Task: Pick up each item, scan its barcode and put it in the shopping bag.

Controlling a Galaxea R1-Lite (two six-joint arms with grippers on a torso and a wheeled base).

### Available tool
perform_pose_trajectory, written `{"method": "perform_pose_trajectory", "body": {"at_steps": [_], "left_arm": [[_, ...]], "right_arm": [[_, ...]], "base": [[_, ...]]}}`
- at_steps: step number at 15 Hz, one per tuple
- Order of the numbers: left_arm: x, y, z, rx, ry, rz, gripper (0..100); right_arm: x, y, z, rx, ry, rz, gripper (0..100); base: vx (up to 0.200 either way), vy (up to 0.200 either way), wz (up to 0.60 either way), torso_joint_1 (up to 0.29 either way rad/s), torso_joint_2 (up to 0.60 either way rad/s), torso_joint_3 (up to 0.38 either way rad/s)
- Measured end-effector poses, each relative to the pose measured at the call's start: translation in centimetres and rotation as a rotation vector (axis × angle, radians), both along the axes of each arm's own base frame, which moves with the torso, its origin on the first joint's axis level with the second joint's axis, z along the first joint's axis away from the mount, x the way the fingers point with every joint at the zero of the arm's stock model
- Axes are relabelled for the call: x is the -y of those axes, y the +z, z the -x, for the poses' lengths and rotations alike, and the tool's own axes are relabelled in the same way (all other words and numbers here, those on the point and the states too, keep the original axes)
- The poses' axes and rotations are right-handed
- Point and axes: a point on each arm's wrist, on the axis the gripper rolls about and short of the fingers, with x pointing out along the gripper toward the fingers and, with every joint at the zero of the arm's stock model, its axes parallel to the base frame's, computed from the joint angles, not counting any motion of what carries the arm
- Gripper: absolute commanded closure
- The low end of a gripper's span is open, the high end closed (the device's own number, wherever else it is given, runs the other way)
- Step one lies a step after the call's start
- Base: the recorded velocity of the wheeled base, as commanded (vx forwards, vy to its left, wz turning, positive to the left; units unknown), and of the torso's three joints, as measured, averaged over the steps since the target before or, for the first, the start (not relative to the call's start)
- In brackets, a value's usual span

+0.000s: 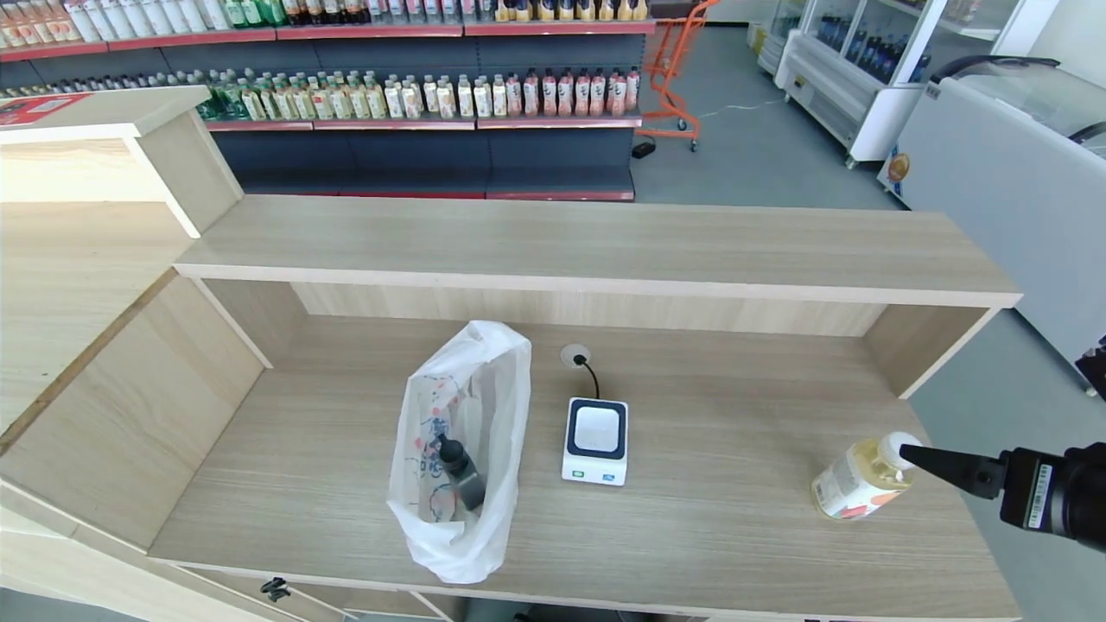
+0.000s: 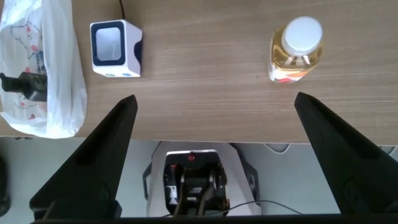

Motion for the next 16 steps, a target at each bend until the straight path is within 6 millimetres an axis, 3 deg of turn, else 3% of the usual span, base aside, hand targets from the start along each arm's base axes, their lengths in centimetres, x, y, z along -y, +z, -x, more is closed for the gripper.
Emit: {"method": "perform_pose_trajectory", "body": {"at_steps": [3,7,11,16], "left_arm": [[0.00,0.00,0.00,0.000,0.000,0.000,0],[0.00,0.00,0.00,0.000,0.000,0.001,0],[0.00,0.00,0.00,0.000,0.000,-0.001,0],[0.00,0.00,0.00,0.000,-0.001,-0.004,0]], "right_arm": [[-0.01,-0.11,-0.08,-0.007,0.001,0.000,0],[-0.01,-0.18,-0.17,-0.011,0.000,0.000,0],[0.00,-0.53,-0.07,-0.026,-0.001,0.002,0],[0.66,-1.01,-0.16,-0.048,-0.048,0.006,0]], "base": [[0.000,0.000,0.00,0.000,0.00,0.000],[-0.200,0.000,0.00,0.008,0.00,0.001],[0.000,0.000,0.00,0.000,0.00,0.000],[0.000,-0.200,0.00,0.006,0.01,0.000]]}}
